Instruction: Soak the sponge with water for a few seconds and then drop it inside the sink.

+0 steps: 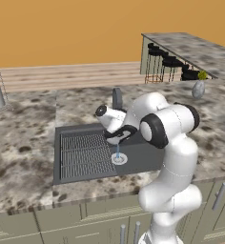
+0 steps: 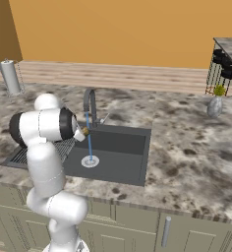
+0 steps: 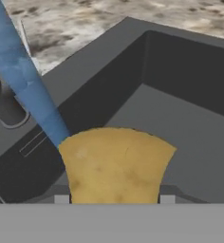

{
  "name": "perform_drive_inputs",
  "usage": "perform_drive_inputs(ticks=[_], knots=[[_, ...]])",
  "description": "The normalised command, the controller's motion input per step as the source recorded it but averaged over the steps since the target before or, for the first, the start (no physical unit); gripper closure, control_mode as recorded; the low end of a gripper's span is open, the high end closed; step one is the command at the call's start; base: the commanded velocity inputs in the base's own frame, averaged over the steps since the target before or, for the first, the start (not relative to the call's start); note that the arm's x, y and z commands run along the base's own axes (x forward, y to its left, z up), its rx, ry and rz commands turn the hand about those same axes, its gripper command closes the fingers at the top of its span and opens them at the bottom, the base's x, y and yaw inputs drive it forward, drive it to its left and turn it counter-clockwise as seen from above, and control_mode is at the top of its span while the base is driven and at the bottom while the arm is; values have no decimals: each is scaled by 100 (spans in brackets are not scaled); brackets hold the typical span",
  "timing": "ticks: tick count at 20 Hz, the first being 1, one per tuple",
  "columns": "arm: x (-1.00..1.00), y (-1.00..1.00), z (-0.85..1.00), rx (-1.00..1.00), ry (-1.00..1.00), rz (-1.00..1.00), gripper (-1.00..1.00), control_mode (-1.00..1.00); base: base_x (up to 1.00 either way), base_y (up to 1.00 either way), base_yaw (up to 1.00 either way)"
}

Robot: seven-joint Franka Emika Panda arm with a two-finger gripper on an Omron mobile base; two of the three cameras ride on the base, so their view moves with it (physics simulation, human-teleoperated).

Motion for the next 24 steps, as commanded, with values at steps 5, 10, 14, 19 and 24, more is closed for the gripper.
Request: perform_drive_inputs(ticks=[5, 10, 14, 19, 24], knots=[[32, 0, -21, 0, 0, -1, 100, -100, 0, 0, 0], [35, 0, -22, 0, 0, -3, 100, -100, 0, 0, 0], [39, 0, -25, 0, 0, -3, 100, -100, 0, 0, 0], [33, 0, -18, 0, 0, -3, 100, -100, 0, 0, 0], [-3, -5, 0, 0, 0, 0, 100, -100, 0, 0, 0]])
